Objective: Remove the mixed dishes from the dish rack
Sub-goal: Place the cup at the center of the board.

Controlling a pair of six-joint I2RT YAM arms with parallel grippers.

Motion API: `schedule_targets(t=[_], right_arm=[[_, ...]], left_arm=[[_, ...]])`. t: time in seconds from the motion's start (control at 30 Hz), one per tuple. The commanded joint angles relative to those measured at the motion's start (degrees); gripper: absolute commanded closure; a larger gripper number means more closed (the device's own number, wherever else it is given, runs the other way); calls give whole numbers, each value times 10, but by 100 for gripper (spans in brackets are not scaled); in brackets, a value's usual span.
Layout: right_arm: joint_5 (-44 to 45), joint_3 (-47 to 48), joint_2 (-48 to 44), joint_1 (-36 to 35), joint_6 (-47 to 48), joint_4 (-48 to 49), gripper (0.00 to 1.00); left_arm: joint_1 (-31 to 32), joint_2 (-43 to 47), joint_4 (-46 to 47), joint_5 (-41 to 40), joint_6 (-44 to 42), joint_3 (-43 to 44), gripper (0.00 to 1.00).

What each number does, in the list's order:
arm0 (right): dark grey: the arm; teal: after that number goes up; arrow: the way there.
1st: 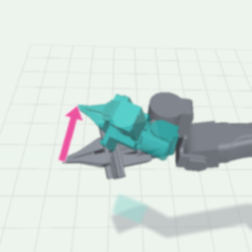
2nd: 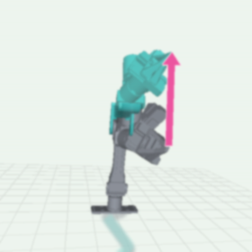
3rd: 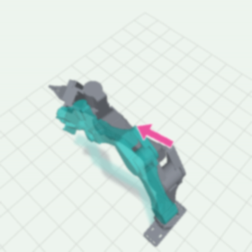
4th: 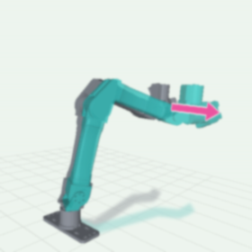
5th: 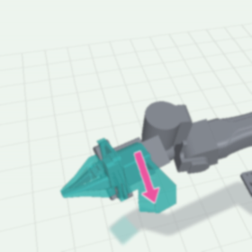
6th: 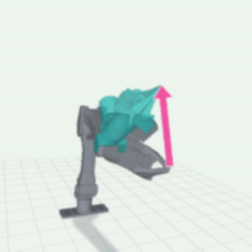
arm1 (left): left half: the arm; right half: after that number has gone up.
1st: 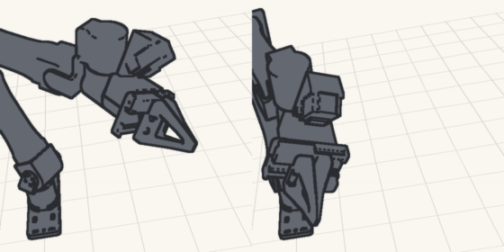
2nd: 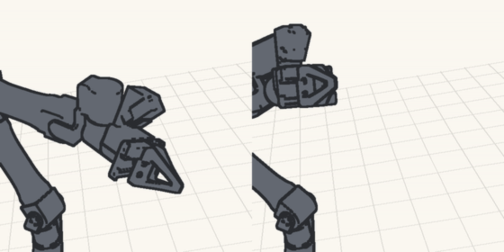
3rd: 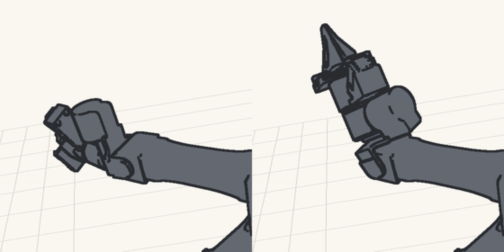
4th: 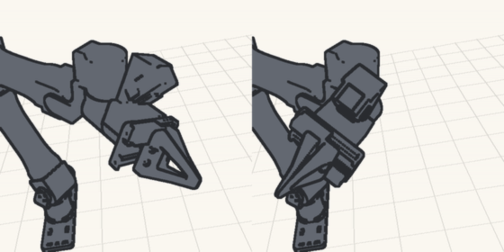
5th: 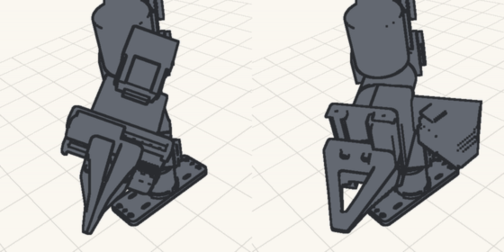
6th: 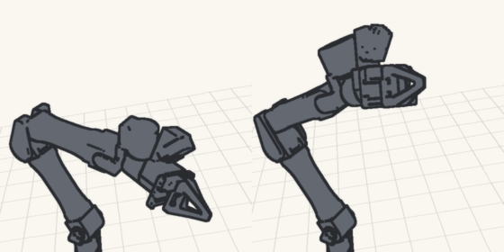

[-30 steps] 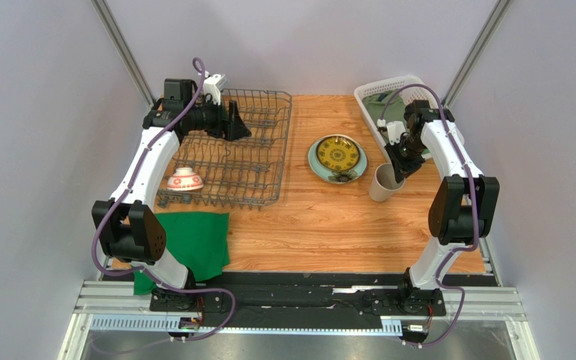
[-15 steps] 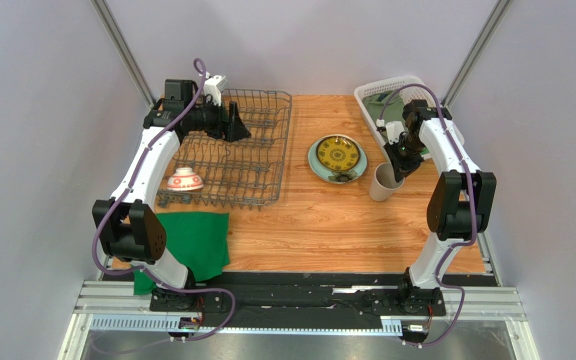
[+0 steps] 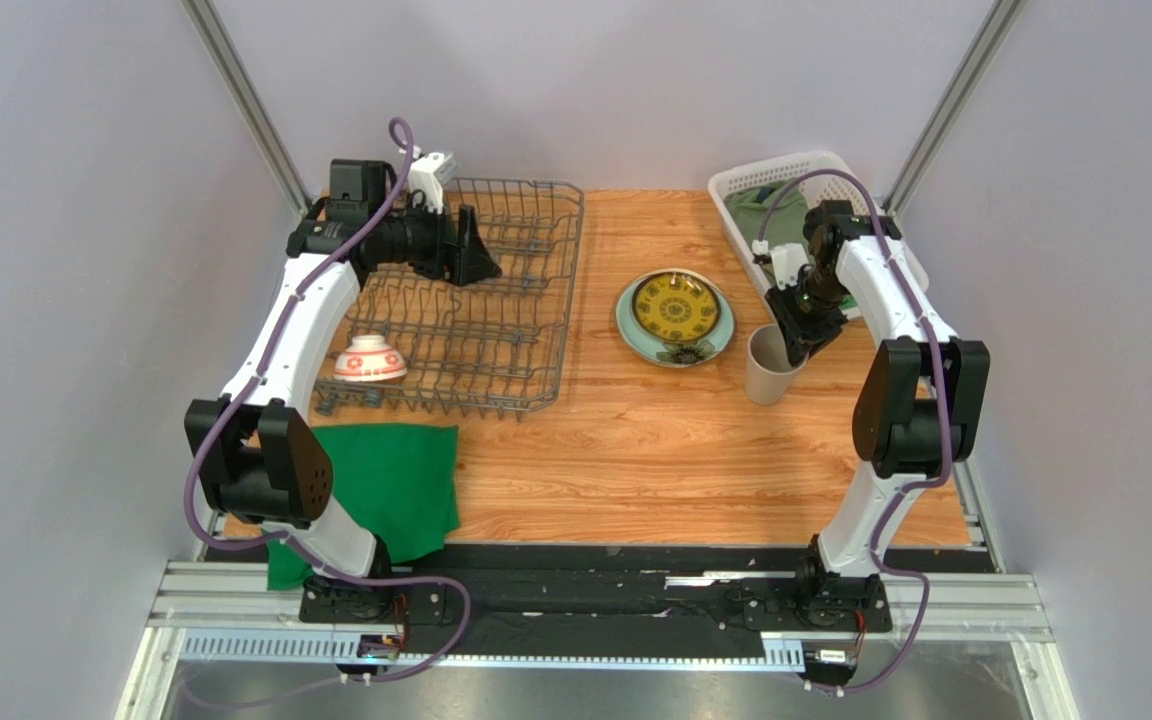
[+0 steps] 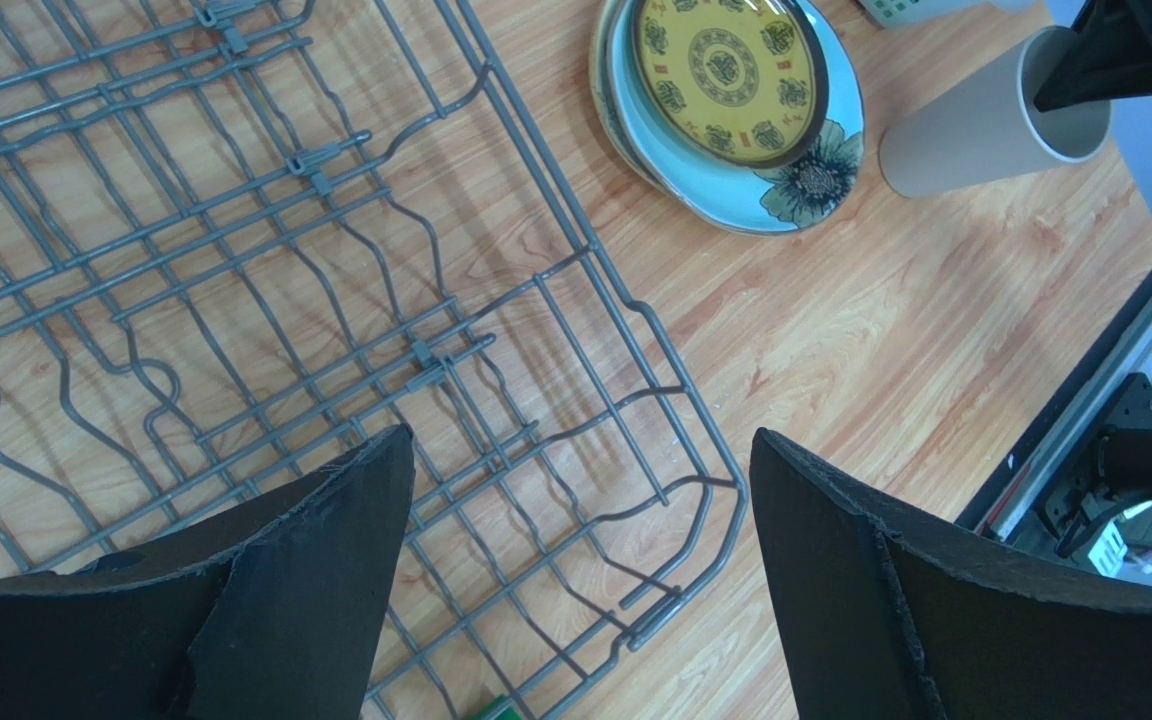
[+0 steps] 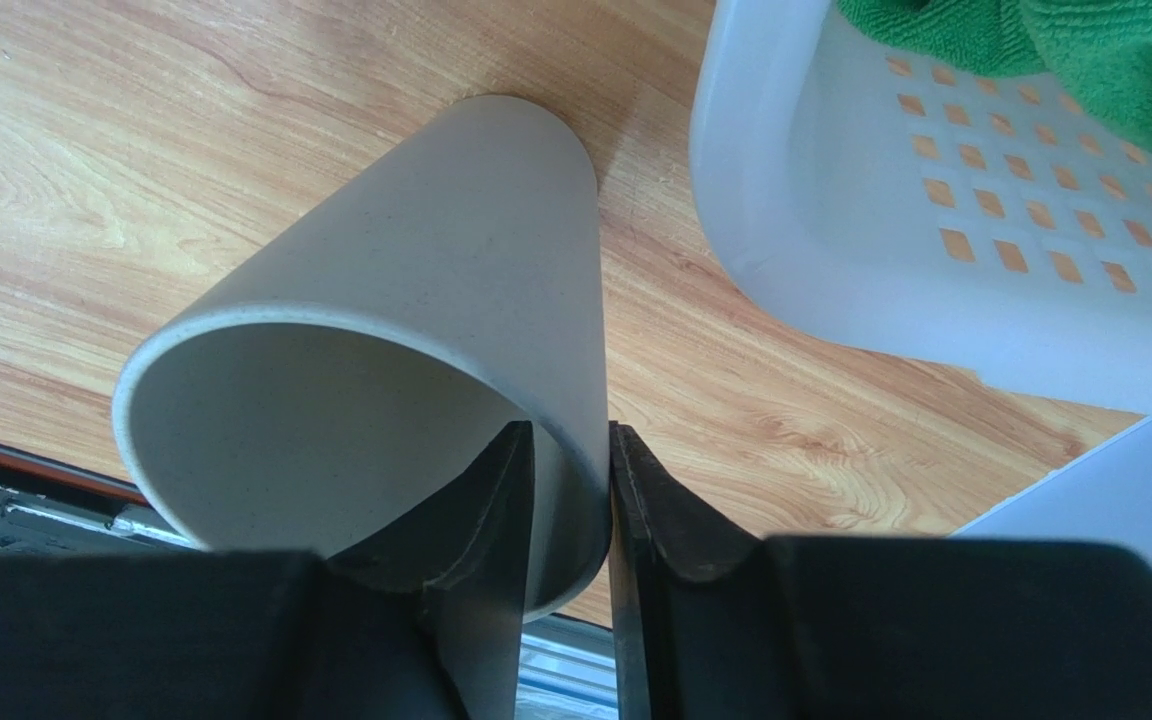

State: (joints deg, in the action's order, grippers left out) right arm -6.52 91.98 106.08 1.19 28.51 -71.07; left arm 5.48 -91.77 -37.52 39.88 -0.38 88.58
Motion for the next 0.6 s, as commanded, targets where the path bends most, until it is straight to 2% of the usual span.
schedule_targets(t=[0.0, 0.1, 0.57], right_arm=[[5, 17, -5, 0, -3, 15, 69], [6, 19, -12, 0, -4, 15, 63], [11, 50, -84, 0, -3, -14, 52]], left_arm=[[-4, 0, 4, -6, -16, 6, 11], [-4, 4, 4, -12, -20, 5, 11], [-4, 54, 2, -59, -54, -9, 11]])
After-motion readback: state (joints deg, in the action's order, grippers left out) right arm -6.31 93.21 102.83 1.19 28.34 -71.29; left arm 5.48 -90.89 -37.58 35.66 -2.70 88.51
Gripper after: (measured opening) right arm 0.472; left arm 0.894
